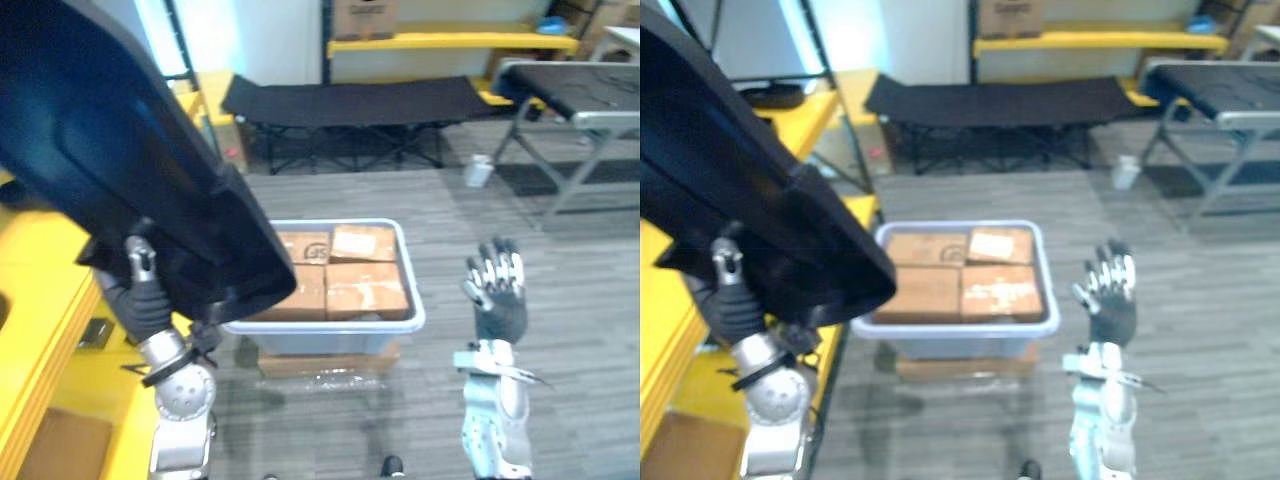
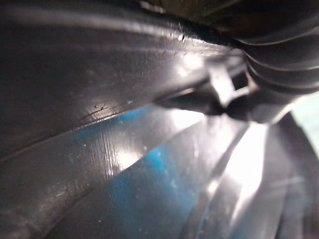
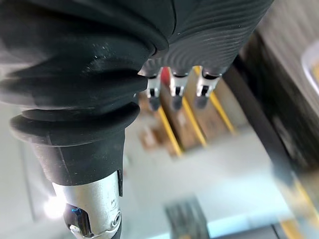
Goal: Walk over and take plastic housings, then place them on the shelf
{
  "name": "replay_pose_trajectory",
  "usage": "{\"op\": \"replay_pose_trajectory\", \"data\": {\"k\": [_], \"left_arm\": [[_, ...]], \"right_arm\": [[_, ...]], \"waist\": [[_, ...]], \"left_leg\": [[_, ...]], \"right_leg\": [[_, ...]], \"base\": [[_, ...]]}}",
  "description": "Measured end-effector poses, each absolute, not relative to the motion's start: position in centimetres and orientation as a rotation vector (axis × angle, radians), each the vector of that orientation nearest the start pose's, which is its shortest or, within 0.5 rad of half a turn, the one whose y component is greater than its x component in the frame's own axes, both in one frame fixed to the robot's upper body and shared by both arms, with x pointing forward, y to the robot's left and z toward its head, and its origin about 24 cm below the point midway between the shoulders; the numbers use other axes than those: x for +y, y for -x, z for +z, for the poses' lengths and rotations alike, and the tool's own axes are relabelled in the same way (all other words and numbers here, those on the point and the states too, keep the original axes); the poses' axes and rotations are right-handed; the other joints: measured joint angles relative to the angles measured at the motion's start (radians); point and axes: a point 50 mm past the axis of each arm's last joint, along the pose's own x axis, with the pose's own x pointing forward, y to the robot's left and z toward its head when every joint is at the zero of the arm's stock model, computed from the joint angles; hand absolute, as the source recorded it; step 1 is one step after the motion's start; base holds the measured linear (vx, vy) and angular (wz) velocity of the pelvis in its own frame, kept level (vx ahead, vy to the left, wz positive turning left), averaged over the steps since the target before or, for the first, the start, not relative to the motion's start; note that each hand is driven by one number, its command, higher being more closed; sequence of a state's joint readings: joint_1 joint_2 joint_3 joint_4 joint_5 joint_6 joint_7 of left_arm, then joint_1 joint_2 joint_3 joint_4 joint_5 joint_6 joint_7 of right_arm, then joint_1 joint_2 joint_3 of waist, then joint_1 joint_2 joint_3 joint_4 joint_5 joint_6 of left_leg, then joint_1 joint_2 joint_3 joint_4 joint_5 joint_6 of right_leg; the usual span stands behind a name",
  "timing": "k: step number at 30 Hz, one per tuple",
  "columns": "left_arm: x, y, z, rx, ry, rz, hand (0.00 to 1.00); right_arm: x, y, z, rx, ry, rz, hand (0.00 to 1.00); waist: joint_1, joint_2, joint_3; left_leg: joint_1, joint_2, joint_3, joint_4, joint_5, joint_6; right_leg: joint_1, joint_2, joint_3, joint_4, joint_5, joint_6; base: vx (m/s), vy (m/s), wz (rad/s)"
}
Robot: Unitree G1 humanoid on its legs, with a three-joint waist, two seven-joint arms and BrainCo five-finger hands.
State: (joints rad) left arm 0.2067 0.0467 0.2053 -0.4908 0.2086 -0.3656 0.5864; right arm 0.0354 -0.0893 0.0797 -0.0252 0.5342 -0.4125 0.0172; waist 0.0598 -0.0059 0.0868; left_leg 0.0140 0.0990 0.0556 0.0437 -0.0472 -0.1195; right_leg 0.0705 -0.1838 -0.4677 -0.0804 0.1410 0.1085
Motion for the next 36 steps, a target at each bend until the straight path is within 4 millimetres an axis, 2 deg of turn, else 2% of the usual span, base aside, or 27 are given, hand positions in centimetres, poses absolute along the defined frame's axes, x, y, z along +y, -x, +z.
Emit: {"op": "replay_pose_trajectory", "data": {"k": [1,3,6,9,12,15,19,23,24,25,26,29,33,36], "left_arm": [[22.5,-16.7,14.6,-0.725,-0.199,0.782,1.0],[23.7,-15.3,14.4,-0.705,-0.24,0.862,1.0],[25.1,-13.5,14.2,-0.683,-0.308,0.947,1.0],[25.9,-12.4,13.8,-0.655,-0.336,1.017,1.0],[26.7,-11.1,13.5,-0.633,-0.35,1.076,1.0],[26.7,-10.8,13.6,-0.654,-0.347,1.082,1.0],[26.7,-10.7,13.7,-0.671,-0.325,1.08,1.0],[26.7,-10.8,13.8,-0.682,-0.314,1.074,1.0],[26.6,-11.0,13.9,-0.69,-0.298,1.052,1.0],[26.4,-11.4,14.0,-0.697,-0.278,1.03,1.0],[26.0,-11.9,14.1,-0.71,-0.235,0.995,1.0],[25.6,-12.2,14.2,-0.721,-0.176,0.965,1.0],[24.6,-12.9,14.4,-0.742,-0.145,0.926,1.0],[23.9,-13.6,15.4,-0.796,-0.142,0.86,1.0]], "right_arm": [[-15.9,-24.3,7.3,-0.37,-0.453,0.008,0.0],[-14.3,-25.0,7.3,-0.344,-0.453,0.062,0.0],[-11.9,-25.7,7.7,-0.329,-0.439,0.16,0.0],[-10.9,-26.3,8.2,-0.333,-0.411,0.204,0.0],[-9.7,-26.7,8.5,-0.324,-0.325,0.238,0.0],[-9.6,-26.9,8.1,-0.289,-0.305,0.236,0.0],[-9.8,-27.0,7.9,-0.27,-0.286,0.241,0.0],[-10.1,-27.1,7.6,-0.244,-0.262,0.243,0.0],[-10.4,-26.9,7.4,-0.234,-0.261,0.229,0.0],[-10.7,-26.8,7.3,-0.234,-0.259,0.214,0.0],[-11.5,-26.4,7.1,-0.231,-0.232,0.185,0.0],[-12.0,-26.0,6.5,-0.213,-0.185,0.165,0.0],[-11.7,-26.0,6.7,-0.228,-0.197,0.191,0.0],[-12.3,-25.8,6.8,-0.251,-0.198,0.181,0.0]], "waist": [[0.013,-0.001,-0.001],[0.062,-0.007,-0.005],[0.116,-0.029,-0.02],[0.151,-0.041,-0.026],[0.159,-0.043,-0.027],[0.174,-0.044,-0.026],[0.173,-0.041,-0.021],[0.165,-0.044,0.008],[0.14,-0.049,0.009],[0.129,-0.051,0.011],[0.116,-0.045,0.017],[0.126,-0.042,0.039],[0.116,-0.046,0.043],[0.111,-0.056,0.046]], "left_leg": [[-0.001,-0.003,-0.013,-0.001,0.001,0.001],[-0.003,-0.015,-0.044,0.0,0.002,0.004],[-0.032,-0.03,-0.099,0.006,0.005,0.008],[-0.049,-0.046,-0.141,0.022,0.006,0.011],[-0.049,-0.057,-0.17,0.035,0.0,0.012],[-0.049,-0.057,-0.172,0.037,-0.004,0.014],[-0.048,-0.054,-0.171,0.044,-0.006,0.013],[-0.06,-0.057,-0.156,0.073,-0.025,0.023],[-0.086,-0.053,-0.133,0.087,-0.033,0.038],[-0.101,-0.038,-0.09,0.097,-0.029,0.042],[-0.116,-0.015,-0.028,0.108,-0.003,0.024],[-0.103,-0.041,-0.027,0.096,0.013,0.025],[-0.082,-0.06,-0.016,0.062,0.017,0.035],[-0.084,-0.07,-0.03,0.05,0.009,0.049]], "right_leg": [[0.006,-0.002,-0.009,0.0,-0.001,0.001],[0.027,-0.011,-0.044,0.0,-0.006,0.008],[0.038,-0.02,-0.092,0.0,-0.014,0.018],[0.062,-0.028,-0.138,0.0,-0.023,0.022],[0.087,-0.034,-0.163,0.0,-0.044,0.029],[0.087,-0.033,-0.163,0.001,-0.059,0.025],[0.076,-0.039,-0.157,0.029,-0.073,0.023],[0.099,-0.043,-0.178,0.031,-0.073,0.023],[0.11,-0.048,-0.223,0.03,-0.074,0.024],[0.119,-0.051,-0.251,0.031,-0.075,0.03],[0.133,-0.056,-0.289,0.04,-0.071,0.037],[0.131,-0.092,-0.298,0.074,-0.073,0.036],[0.122,-0.123,-0.289,0.118,-0.088,0.017],[0.108,-0.138,-0.245,0.163,-0.157,-0.011]], "base": [[0.01,0.026,0.71],[0.02,0.045,0.54],[0.01,0.031,0.51],[0.0,0.027,0.47],[-0.01,0.023,0.31],[-0.01,0.005,0.03],[0.0,0.016,-0.04],[0.0,0.017,0.1],[0.01,0.009,0.69],[0.05,0.022,1.19],[0.05,0.05,0.91],[0.06,0.15,0.31],[0.02,0.084,0.01],[0.0,0.021,0.11]]}}
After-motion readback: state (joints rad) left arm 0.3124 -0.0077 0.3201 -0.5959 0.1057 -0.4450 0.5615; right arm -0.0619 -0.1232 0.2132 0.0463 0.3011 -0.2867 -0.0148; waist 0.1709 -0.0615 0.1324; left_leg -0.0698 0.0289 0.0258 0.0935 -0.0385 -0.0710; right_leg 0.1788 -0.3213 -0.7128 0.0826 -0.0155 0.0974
